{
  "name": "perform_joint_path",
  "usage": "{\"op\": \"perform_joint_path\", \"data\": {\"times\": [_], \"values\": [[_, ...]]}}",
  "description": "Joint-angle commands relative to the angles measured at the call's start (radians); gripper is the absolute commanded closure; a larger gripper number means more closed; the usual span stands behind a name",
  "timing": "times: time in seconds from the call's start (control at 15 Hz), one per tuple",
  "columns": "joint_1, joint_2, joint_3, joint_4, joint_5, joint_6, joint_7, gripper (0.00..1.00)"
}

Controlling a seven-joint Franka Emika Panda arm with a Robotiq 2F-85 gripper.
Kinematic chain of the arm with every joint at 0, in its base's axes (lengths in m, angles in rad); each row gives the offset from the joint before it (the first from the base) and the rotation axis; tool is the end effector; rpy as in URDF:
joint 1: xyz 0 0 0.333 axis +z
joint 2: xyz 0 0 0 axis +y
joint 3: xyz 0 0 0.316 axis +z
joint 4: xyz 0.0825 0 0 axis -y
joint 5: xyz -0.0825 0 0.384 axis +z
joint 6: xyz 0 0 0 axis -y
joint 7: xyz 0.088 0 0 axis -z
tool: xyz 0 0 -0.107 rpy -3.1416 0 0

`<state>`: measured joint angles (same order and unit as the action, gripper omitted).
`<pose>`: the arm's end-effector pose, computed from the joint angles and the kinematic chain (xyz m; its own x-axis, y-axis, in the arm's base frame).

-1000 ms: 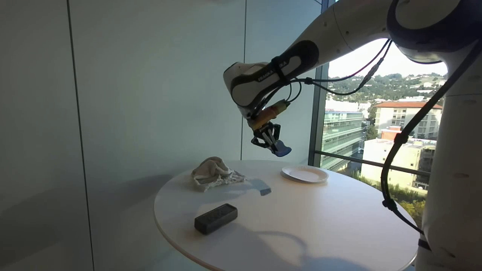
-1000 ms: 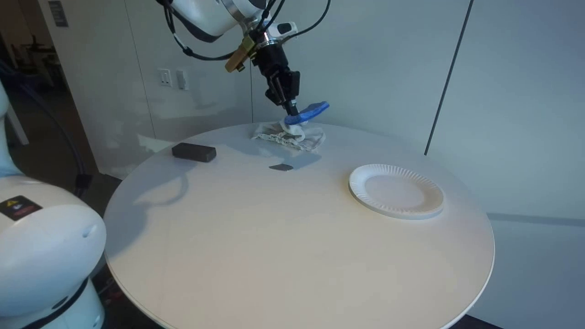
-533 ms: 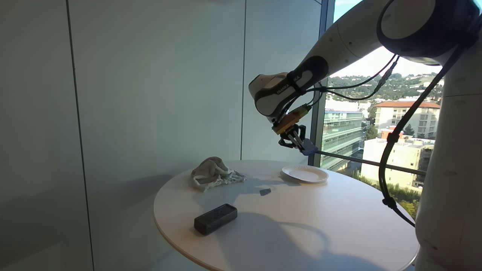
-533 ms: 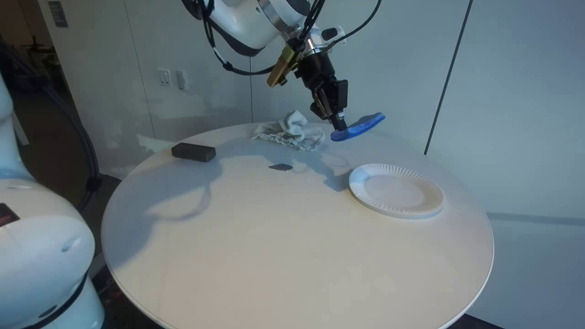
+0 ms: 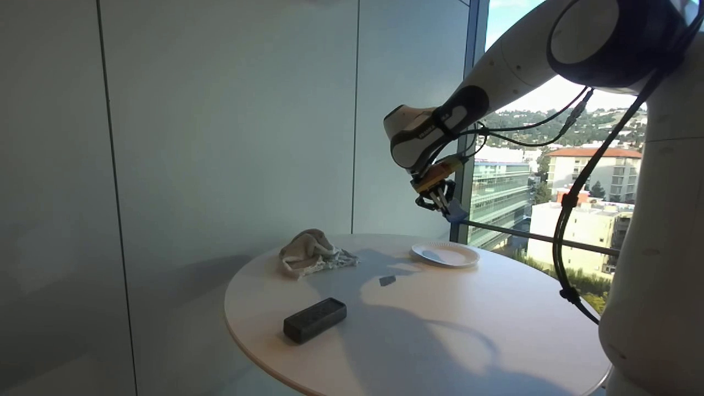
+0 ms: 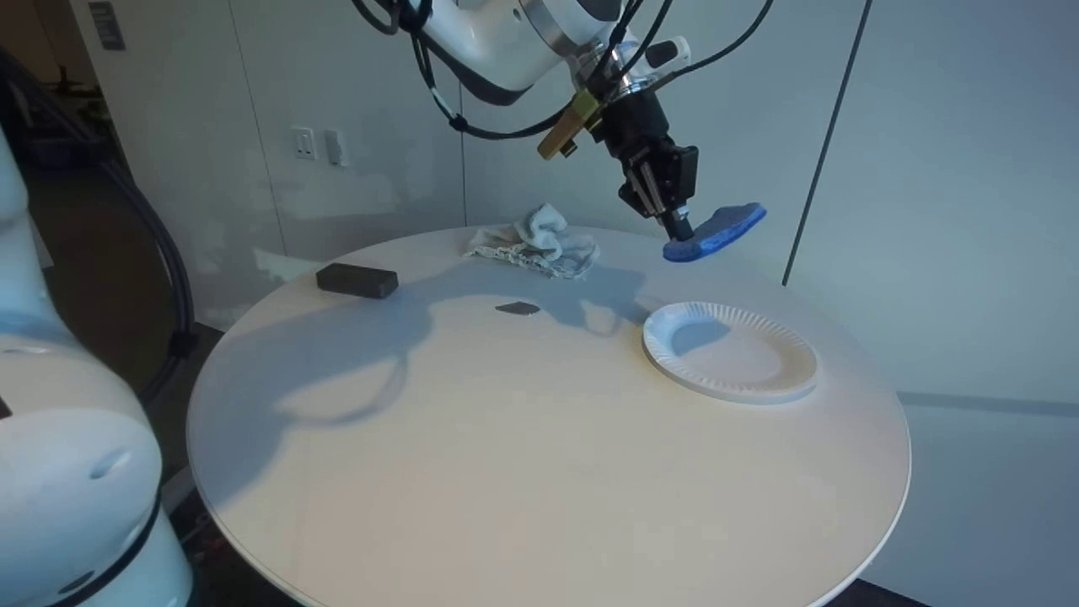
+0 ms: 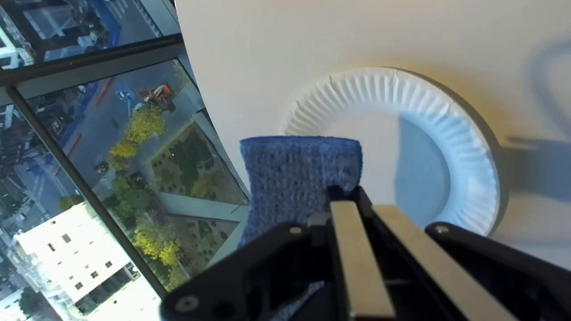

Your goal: Use the white towel to wipe the table, then put the blue sponge on the white plate

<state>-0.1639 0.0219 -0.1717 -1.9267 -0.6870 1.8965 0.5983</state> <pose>0.5185 -0.2294 0.4865 0.7947 -0.5598 0.2345 -0.5818 -0.5925 0.5571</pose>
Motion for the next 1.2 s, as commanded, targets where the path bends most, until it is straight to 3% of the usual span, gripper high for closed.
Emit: {"op": "perform_joint_path", "data": {"times": [0.0, 0.47, 0.53, 0.67, 0.93, 1.13], "values": [[-0.011, 0.068, -0.01, 0.081, 0.017, 0.084, -0.048, 0.97], [-0.018, 0.245, -0.04, 0.273, 0.122, -0.003, -0.069, 0.97], [-0.018, 0.267, -0.046, 0.298, 0.132, -0.01, -0.07, 0.74], [-0.016, 0.302, -0.057, 0.343, 0.152, -0.034, -0.075, 0.63], [-0.001, 0.364, -0.059, 0.423, 0.192, -0.065, -0.088, 0.32], [0.03, 0.308, -0.014, 0.383, 0.244, -0.002, -0.182, 0.1]]}}
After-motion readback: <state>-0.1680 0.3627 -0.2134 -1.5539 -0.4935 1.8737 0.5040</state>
